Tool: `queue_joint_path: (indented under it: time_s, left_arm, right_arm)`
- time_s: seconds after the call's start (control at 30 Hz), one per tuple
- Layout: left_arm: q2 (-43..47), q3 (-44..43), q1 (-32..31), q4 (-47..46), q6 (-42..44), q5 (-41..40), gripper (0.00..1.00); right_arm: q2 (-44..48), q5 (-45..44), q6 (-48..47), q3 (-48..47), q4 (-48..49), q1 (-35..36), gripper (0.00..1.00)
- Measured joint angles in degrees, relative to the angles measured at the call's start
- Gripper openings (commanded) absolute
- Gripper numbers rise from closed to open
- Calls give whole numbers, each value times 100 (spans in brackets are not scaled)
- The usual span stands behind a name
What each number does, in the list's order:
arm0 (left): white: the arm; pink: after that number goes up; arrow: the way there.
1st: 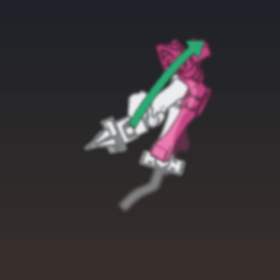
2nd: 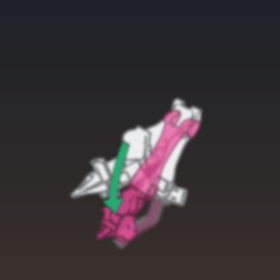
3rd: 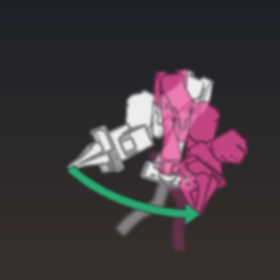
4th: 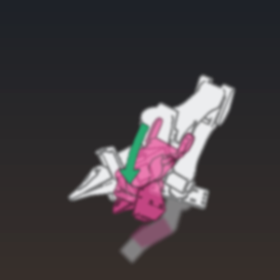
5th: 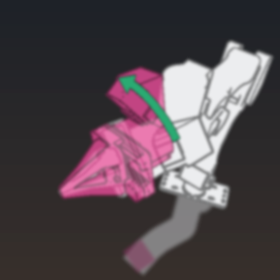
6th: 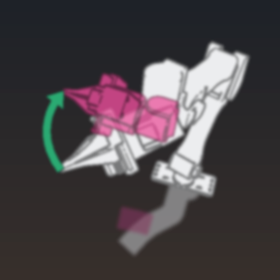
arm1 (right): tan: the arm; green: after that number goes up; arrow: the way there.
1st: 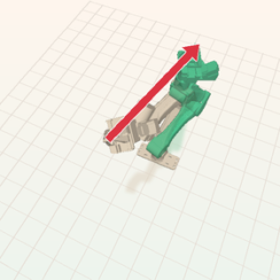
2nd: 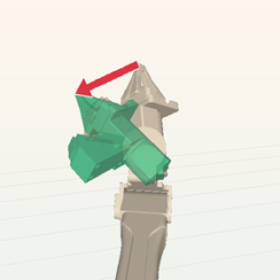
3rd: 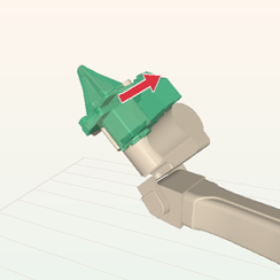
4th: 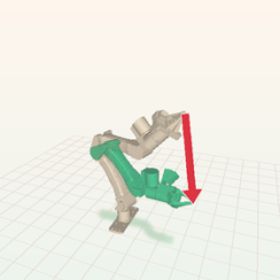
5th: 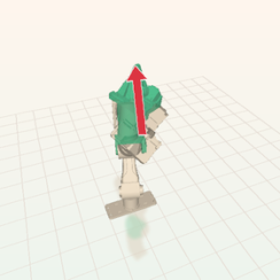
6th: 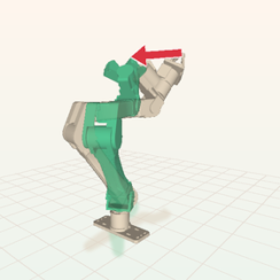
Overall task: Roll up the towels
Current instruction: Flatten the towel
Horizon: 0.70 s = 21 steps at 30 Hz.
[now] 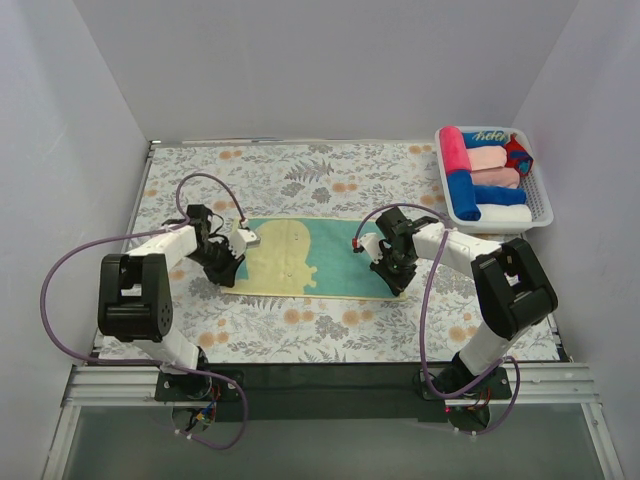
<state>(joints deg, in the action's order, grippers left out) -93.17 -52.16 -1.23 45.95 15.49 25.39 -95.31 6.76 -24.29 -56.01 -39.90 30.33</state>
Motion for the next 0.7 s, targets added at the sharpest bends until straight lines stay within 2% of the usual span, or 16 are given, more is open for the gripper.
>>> queue_joint_path:
  time_s: [0.27,0.7]
  left_arm:
    - [168,157,566,127,413,-79,3]
    - [238,219,608,238,758,-9,7]
  right_arm:
    - [28,72,-72,57,59,-66,1]
    - [238,76,-380,251,173,223,1]
